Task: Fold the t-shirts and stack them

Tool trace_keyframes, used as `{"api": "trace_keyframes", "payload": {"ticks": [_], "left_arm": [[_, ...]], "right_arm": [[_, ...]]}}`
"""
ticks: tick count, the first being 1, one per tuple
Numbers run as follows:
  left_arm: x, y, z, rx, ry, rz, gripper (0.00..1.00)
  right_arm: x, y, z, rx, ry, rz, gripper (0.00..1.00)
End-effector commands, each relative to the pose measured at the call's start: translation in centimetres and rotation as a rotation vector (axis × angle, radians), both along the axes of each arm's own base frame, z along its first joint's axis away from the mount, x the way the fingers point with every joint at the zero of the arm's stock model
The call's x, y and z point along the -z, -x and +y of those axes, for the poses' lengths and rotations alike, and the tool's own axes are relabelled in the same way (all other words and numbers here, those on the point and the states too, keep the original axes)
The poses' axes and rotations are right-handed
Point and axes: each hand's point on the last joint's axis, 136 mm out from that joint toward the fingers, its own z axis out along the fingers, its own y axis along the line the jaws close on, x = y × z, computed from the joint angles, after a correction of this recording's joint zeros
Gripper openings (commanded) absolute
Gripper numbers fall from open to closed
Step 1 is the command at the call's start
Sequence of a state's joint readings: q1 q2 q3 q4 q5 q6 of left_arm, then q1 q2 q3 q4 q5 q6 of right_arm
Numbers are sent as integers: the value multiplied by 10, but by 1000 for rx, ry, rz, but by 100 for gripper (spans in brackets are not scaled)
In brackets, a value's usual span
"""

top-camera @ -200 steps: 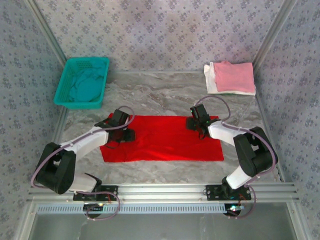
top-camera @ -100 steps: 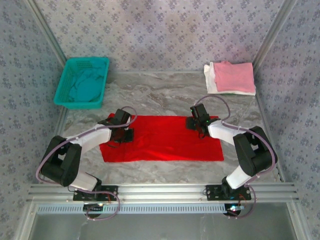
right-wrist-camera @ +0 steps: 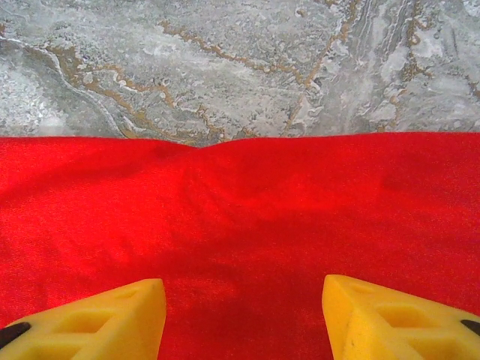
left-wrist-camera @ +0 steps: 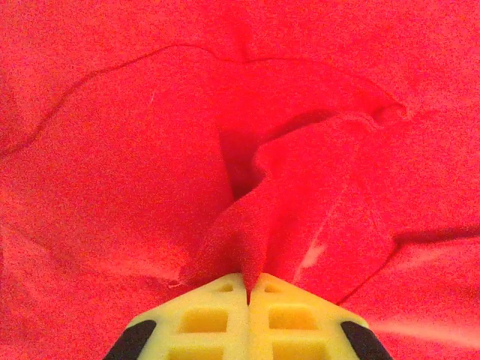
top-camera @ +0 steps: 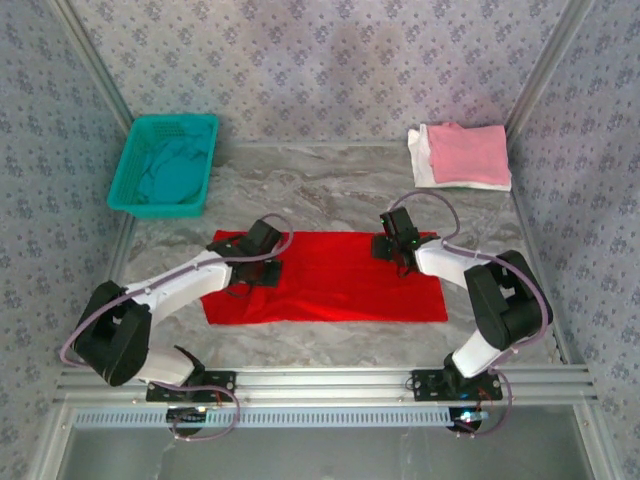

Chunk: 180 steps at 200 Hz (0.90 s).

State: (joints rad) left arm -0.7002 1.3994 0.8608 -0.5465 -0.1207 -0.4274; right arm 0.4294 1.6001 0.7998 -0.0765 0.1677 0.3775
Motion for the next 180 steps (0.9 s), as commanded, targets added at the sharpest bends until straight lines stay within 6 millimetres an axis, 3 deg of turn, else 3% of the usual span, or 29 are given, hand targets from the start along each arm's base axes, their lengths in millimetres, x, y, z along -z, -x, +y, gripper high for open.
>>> {"api": "trace_keyframes", "payload": {"ticks": [1, 17, 36, 61, 69, 86, 122, 133, 180], "left_arm": [[-7, 13, 3, 53, -142, -36, 9], [-10, 26, 0, 115, -221, -55, 13], [-20, 41, -21, 242, -235, -95, 30], [-35, 50, -51, 383, -182, -150, 26], [-41, 44, -59, 377, -141, -190, 26], [-42, 30, -54, 301, -111, -220, 35], [-28, 10, -34, 144, -4, -142, 39], [-27, 6, -27, 102, 28, -141, 47], [-6, 9, -21, 67, 123, -71, 43]], "right_arm": [[-1, -4, 0, 19, -7, 13, 60], [-1, -4, 0, 17, -9, 15, 60], [-1, -4, 1, 15, -15, 16, 60], [0, -4, 2, 12, -19, 23, 60], [1, -4, 2, 14, -20, 25, 60], [1, -3, 2, 13, -20, 26, 60], [2, -3, 0, 16, -15, 29, 60], [2, -4, 0, 17, -16, 28, 60], [3, -4, 1, 13, -19, 33, 60]]}}
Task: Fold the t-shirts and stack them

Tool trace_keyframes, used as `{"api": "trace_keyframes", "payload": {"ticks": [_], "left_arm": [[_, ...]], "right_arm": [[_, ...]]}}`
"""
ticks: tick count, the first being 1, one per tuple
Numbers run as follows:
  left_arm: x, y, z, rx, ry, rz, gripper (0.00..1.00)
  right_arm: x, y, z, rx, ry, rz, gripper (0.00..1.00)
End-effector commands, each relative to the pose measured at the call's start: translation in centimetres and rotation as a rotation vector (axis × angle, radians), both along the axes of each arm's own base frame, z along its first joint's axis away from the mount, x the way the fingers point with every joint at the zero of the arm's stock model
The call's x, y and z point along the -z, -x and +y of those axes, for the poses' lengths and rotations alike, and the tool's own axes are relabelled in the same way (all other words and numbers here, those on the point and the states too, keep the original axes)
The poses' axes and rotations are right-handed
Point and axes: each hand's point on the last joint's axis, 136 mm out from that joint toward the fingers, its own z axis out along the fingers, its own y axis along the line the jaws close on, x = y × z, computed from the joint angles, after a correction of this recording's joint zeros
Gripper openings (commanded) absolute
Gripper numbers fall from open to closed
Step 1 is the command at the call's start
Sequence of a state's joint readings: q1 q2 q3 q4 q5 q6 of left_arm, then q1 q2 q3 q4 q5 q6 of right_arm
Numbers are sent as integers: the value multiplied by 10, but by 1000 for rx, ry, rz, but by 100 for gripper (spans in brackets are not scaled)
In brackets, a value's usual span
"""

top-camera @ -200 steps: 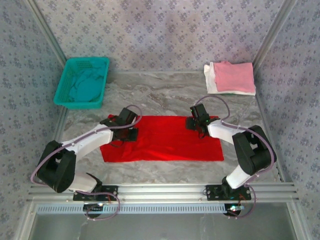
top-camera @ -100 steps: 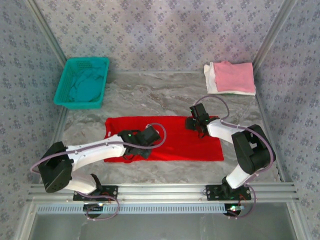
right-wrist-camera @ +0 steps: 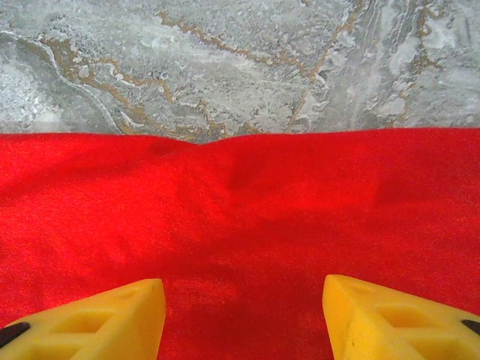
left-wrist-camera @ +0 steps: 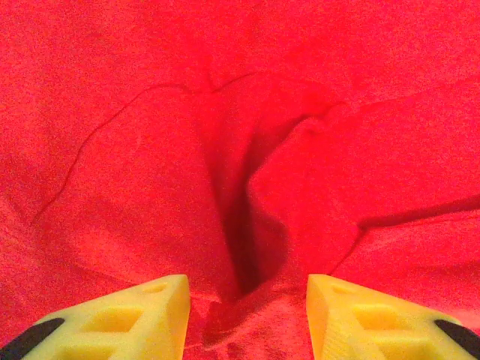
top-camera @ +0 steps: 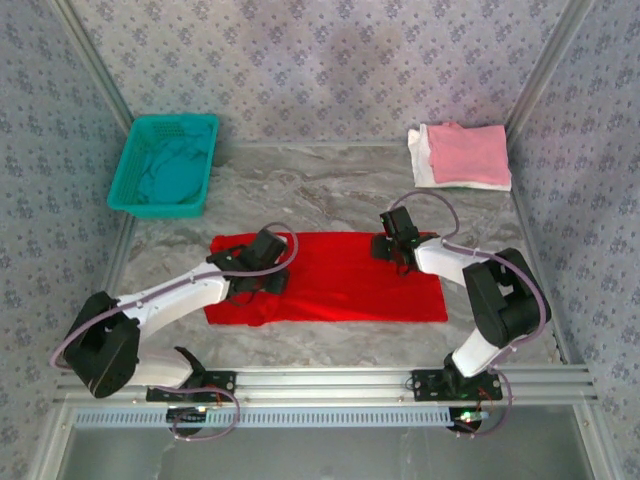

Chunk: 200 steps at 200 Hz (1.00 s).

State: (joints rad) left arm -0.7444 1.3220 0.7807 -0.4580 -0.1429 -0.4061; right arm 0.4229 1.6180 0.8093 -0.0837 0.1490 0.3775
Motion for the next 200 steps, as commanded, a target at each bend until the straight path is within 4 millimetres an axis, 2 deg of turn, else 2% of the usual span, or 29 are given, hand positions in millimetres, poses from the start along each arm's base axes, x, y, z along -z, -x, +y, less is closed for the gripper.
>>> {"api": "trace_keyframes", "payload": {"ticks": [1, 9, 23, 46, 67, 79, 89, 107, 125, 135, 156, 173, 190, 200], "left_arm": [[-1, 3, -14, 18, 89, 13, 43], [0, 3, -14, 18, 86, 18, 37], [-1, 3, -14, 20, 88, 18, 21], [-15, 1, -20, 26, 125, -8, 3], [-27, 3, -27, 42, 154, -17, 0], [-26, 9, -36, 73, 164, 7, 0], [-22, 15, -45, 113, 155, 36, 3], [-8, 33, -66, 227, 92, 91, 17], [5, 53, -90, 384, -14, 135, 18], [12, 63, -101, 469, -74, 155, 26], [16, 72, -113, 571, -143, 163, 37], [-4, 63, -115, 580, -90, 75, 41], [-46, 40, -113, 511, 70, -60, 42], [-65, 23, -103, 432, 199, -97, 46]], "right_arm": [[-2, -4, 0, 19, -11, 13, 60], [-2, -4, 0, 19, -11, 14, 60], [-2, -4, 0, 18, -13, 14, 60], [-2, -3, 1, 18, -13, 15, 60], [-1, -3, 0, 18, -11, 17, 60], [-1, -3, 0, 19, -13, 17, 60], [-1, -3, 0, 18, -14, 19, 60], [0, -4, 1, 16, -16, 23, 60], [2, -3, 1, 16, -15, 29, 60], [1, -4, 1, 16, -15, 26, 60], [0, -4, 0, 21, -12, 24, 60], [-2, -3, -2, 24, -8, 20, 60], [-3, -4, -3, 28, -7, 13, 60], [-3, -4, -4, 30, -7, 11, 60]]}}
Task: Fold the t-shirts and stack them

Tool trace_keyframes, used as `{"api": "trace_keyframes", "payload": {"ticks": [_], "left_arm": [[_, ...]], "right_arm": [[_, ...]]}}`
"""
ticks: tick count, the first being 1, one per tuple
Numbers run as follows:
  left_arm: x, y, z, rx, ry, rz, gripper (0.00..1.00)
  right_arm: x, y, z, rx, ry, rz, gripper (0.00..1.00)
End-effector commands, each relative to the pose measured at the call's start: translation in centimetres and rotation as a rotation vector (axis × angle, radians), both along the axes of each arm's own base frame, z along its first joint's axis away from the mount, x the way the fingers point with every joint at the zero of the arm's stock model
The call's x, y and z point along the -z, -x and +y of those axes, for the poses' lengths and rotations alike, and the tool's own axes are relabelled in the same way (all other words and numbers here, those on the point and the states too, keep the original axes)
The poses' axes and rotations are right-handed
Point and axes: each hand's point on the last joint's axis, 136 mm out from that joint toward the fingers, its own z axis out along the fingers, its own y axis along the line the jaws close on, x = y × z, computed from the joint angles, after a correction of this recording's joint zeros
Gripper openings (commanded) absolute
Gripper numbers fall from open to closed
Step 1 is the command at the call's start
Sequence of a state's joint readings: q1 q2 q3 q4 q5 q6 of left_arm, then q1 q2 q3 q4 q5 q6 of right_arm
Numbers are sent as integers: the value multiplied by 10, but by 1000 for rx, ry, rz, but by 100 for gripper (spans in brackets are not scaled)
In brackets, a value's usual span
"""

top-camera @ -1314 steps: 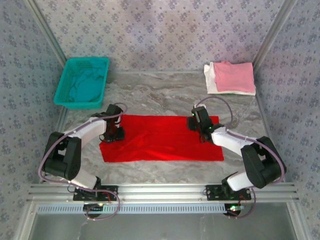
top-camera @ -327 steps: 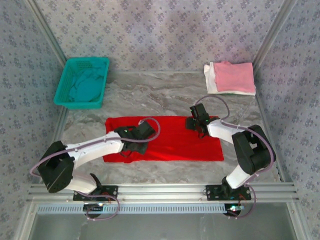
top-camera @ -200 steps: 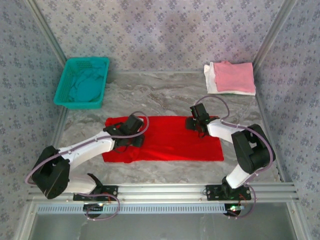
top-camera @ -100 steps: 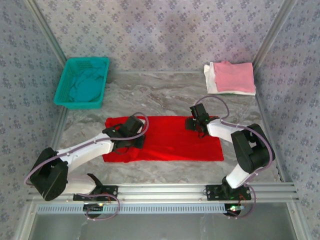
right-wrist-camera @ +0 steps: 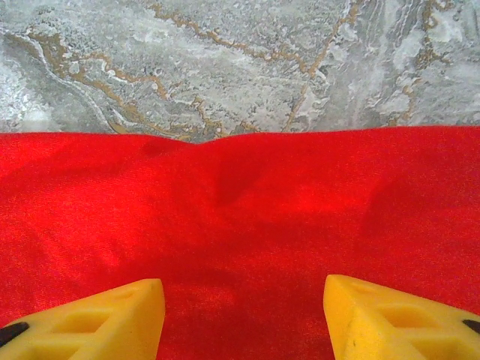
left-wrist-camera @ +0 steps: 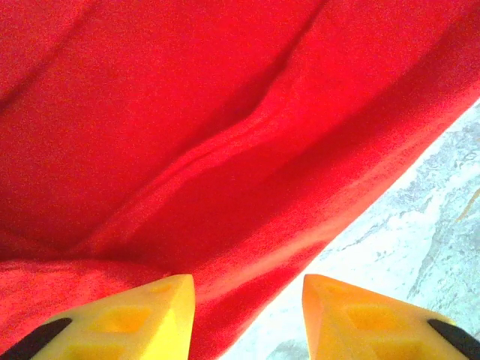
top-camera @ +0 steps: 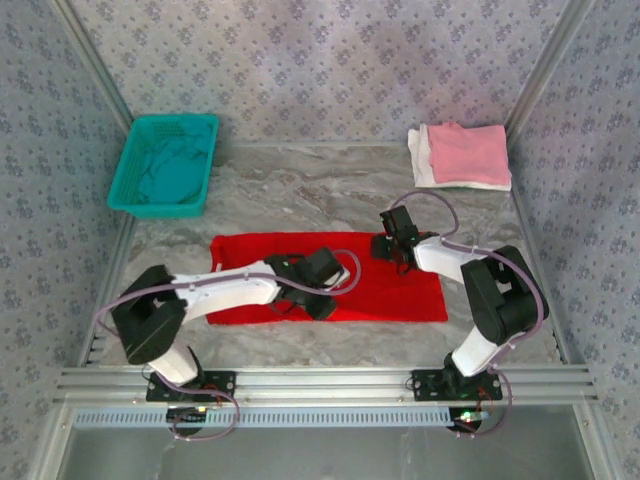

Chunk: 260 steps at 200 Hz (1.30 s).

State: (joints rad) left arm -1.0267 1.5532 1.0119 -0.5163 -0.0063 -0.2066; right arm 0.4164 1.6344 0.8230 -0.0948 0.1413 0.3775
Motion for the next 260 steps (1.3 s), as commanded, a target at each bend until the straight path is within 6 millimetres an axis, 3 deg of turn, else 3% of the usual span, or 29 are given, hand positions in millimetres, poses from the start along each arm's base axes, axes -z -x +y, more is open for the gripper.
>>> {"api": "trace_keyframes", "payload": {"ticks": [1, 10, 24, 59, 75, 101, 137, 185, 214, 234, 260], "left_arm": [[-67, -37, 12, -100, 280, -105, 47], [-77, -52, 26, -181, 371, -102, 51], [-72, -73, 58, -329, 396, -104, 55], [-23, -81, 111, -479, 139, -31, 57], [-6, -87, 134, -585, 123, 15, 55], [8, -100, 175, -811, 124, 60, 50], [15, -103, 211, -969, 90, 78, 49], [26, -120, 231, -1040, 75, 106, 47], [34, -131, 232, -1035, 71, 112, 43], [35, -140, 233, -1026, 57, 101, 28], [28, -150, 228, -1011, 86, 88, 22]], "right_arm": [[-6, -3, -4, 29, -7, -4, 60], [-5, -3, -3, 28, -6, -4, 61], [-4, -3, -4, 30, -6, -1, 61], [-3, -5, -3, 30, -8, -1, 61], [-2, -5, -2, 28, -10, 0, 61], [-3, -6, -2, 29, -14, 1, 61], [-4, -6, -5, 38, -24, -2, 61], [-5, -5, -5, 37, -34, 0, 61], [-6, -4, -8, 45, -36, -2, 61], [-5, -4, -9, 47, -38, -2, 61], [-1, -4, -9, 49, -47, 12, 61]]}}
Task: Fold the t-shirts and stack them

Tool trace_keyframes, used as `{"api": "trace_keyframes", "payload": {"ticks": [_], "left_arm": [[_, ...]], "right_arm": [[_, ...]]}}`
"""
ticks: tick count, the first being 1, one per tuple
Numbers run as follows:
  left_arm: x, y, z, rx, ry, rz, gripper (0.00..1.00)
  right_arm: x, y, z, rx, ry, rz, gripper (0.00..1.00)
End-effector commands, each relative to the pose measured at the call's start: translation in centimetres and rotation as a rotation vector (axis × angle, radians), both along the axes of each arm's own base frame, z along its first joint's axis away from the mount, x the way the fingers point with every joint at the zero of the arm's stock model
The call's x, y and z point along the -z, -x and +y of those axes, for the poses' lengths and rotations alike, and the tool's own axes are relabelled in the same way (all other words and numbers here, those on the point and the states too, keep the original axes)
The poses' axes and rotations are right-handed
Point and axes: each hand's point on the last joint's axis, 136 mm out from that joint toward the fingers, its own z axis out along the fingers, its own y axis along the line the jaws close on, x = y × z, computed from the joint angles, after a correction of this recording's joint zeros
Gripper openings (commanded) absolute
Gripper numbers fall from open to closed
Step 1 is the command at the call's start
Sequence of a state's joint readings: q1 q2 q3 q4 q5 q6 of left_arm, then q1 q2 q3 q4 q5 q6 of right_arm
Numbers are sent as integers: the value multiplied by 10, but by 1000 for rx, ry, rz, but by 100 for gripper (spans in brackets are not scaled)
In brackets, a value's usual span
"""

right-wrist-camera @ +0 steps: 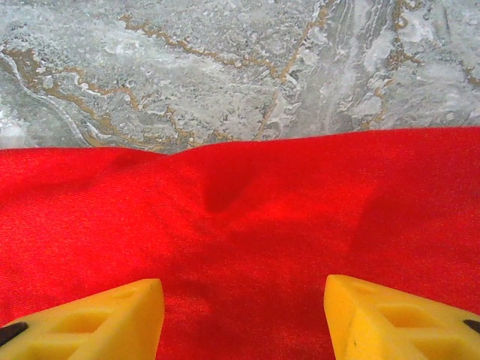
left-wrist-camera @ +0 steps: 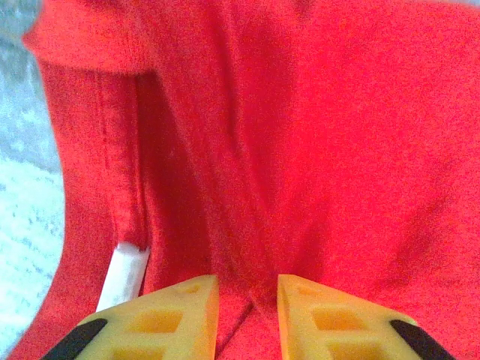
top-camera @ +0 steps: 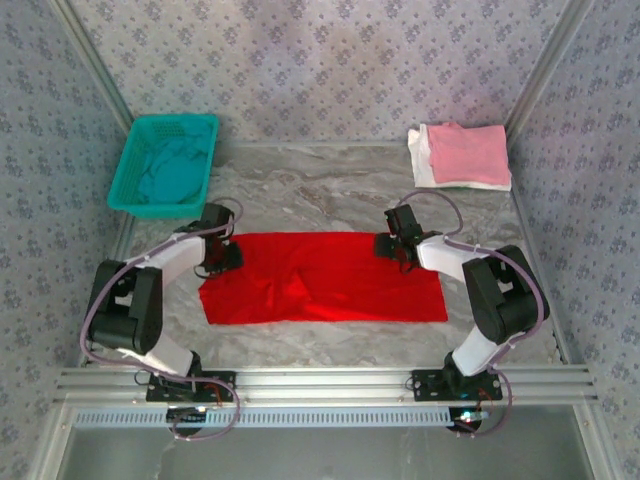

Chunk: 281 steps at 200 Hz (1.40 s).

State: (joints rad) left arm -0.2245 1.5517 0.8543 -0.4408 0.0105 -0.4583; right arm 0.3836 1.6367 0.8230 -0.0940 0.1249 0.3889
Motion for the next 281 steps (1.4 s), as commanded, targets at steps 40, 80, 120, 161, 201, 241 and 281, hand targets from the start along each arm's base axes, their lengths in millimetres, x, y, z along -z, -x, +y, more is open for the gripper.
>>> {"api": "trace_keyframes", "payload": {"ticks": [40, 80, 120, 161, 201, 241, 281], "left_arm": [[-20, -25, -5, 28, 10, -63, 10], [-14, -22, -3, 18, 4, -44, 16], [-4, -26, -5, 12, 19, -34, 32], [-5, -30, -6, 5, 20, -42, 0], [-27, -35, 3, -3, 19, -76, 0], [-36, -36, 19, -19, 20, -64, 0], [-28, -35, 35, -13, 16, 2, 0]], "right_arm": [[-1, -2, 2, 14, -37, 11, 61], [0, -2, 0, 19, -40, 15, 61], [0, -1, 0, 17, -50, 20, 61], [7, 0, -4, 33, -56, 46, 61], [17, 3, -18, 116, -81, 85, 61], [28, 7, -30, 190, -154, 131, 60], [30, 10, -32, 223, -181, 146, 59]]}}
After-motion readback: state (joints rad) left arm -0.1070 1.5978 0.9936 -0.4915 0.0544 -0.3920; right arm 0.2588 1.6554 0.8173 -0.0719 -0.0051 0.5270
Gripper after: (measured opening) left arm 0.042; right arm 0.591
